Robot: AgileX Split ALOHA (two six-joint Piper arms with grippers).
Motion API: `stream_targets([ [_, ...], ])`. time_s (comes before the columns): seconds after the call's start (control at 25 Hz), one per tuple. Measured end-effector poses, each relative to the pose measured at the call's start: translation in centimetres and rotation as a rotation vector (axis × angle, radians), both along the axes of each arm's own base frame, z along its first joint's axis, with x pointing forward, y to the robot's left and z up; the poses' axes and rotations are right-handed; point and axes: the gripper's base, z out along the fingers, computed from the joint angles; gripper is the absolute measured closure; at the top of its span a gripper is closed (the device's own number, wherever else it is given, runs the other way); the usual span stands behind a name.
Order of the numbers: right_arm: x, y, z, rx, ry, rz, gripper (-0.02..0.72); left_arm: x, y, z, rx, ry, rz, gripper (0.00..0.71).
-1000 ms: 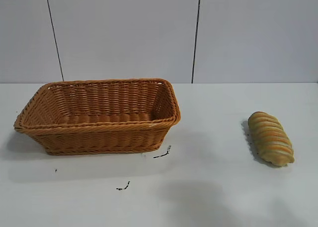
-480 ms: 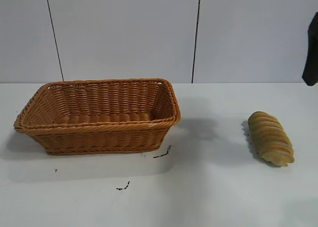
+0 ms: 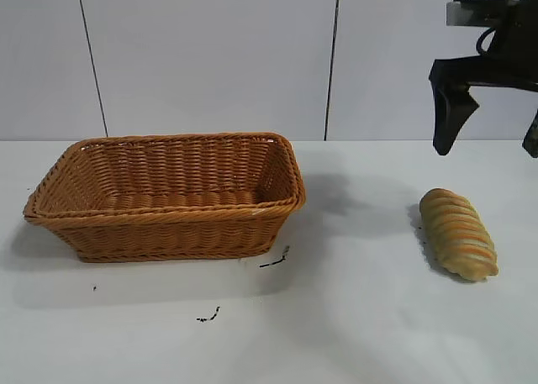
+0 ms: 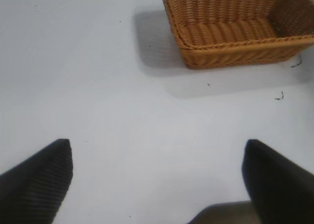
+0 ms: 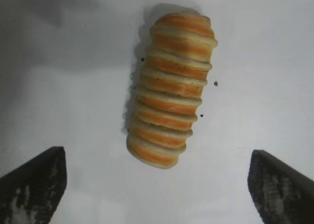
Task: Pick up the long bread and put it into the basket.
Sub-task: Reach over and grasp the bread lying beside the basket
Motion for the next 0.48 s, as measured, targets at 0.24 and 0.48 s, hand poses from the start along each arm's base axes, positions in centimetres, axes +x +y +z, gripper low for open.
stream_targets([
  [0.24, 1.2, 0.2, -4.1, 0.004, 0.063, -0.030, 0.014, 0.0, 0.0, 0.0, 0.000, 0.000, 0.000, 0.018],
  [0.48, 1.3, 0.3, -5.6, 0.017, 0.091, -0.040, 0.014, 0.0, 0.0, 0.0, 0.000, 0.000, 0.000, 0.018],
])
